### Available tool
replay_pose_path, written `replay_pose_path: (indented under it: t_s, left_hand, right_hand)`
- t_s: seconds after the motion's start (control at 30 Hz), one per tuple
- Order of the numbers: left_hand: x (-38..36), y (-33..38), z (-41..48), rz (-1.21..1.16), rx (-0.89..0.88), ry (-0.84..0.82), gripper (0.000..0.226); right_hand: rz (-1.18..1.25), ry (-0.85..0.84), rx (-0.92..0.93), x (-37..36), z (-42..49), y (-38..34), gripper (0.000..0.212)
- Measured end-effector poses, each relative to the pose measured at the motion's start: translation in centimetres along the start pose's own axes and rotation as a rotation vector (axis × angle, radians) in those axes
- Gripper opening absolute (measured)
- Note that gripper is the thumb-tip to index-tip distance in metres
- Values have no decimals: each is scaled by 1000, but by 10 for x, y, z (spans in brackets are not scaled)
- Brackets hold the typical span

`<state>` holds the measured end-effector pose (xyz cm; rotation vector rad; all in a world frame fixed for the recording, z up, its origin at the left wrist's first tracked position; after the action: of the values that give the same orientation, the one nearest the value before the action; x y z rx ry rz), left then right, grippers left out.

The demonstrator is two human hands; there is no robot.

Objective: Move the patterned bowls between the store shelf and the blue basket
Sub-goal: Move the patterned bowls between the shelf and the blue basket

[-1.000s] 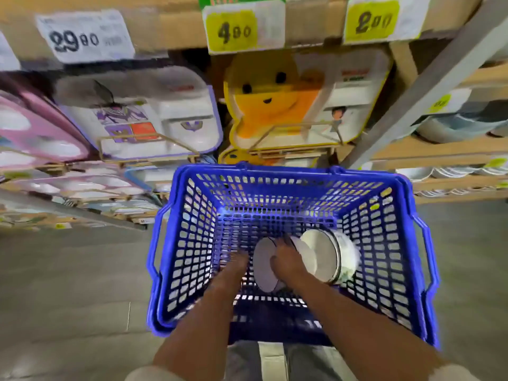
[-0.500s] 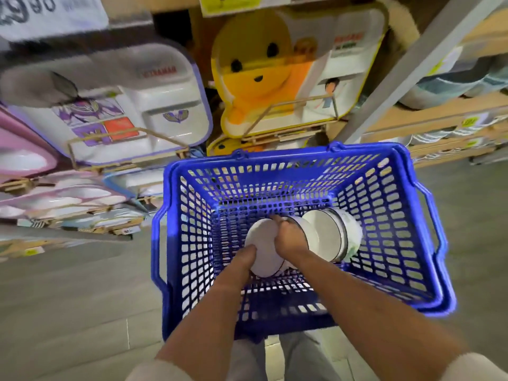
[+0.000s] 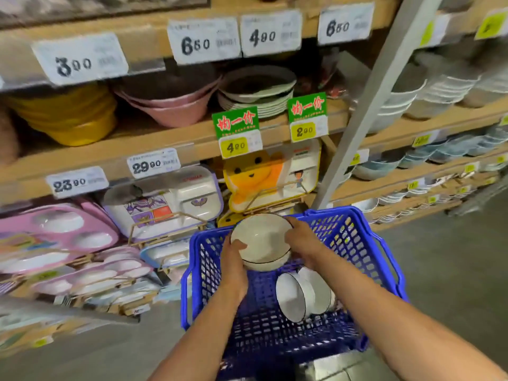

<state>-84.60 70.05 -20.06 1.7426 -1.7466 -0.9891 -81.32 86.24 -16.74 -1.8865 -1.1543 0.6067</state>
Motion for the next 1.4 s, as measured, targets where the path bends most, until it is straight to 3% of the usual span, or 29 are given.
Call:
replay_pose_path:
  t_s: [0.1, 0.43, 0.63, 0.8, 1.03, 1.4]
  left_hand:
    - [-21, 46, -27, -45, -108, -27, 39]
    - [-118, 127, -124, -10, -285, -154, 46]
    - [-204, 120, -179, 9, -301, -203, 52]
    - [-287, 108, -230, 30, -407, -261, 45]
    - [-393, 72, -277, 25, -373, -344, 39]
    - [-512, 72, -288, 77, -376, -414, 32]
  right_hand:
    - [93, -16, 66, 9, -26, -42, 61]
    - [278, 9, 350, 95, -101, -123, 57]
    - [541, 59, 496, 183, -152, -153, 46]
    - [633, 97, 534, 273, -183, -162, 49]
    - [634, 178, 564, 393, -221, -171, 50]
    - [725, 270, 605, 501, -219, -204, 49]
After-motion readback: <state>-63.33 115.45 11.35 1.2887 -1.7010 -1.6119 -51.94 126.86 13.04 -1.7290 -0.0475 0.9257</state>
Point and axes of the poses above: each hand's wrist, its own z-axis towards the middle knuckle, its own x-axis out of the back of the hand, y = z × x, the point moved 8 cm from there along z, towards the middle knuckle, and after that the axes turned 12 degrees about z, right-handed, at the moved point
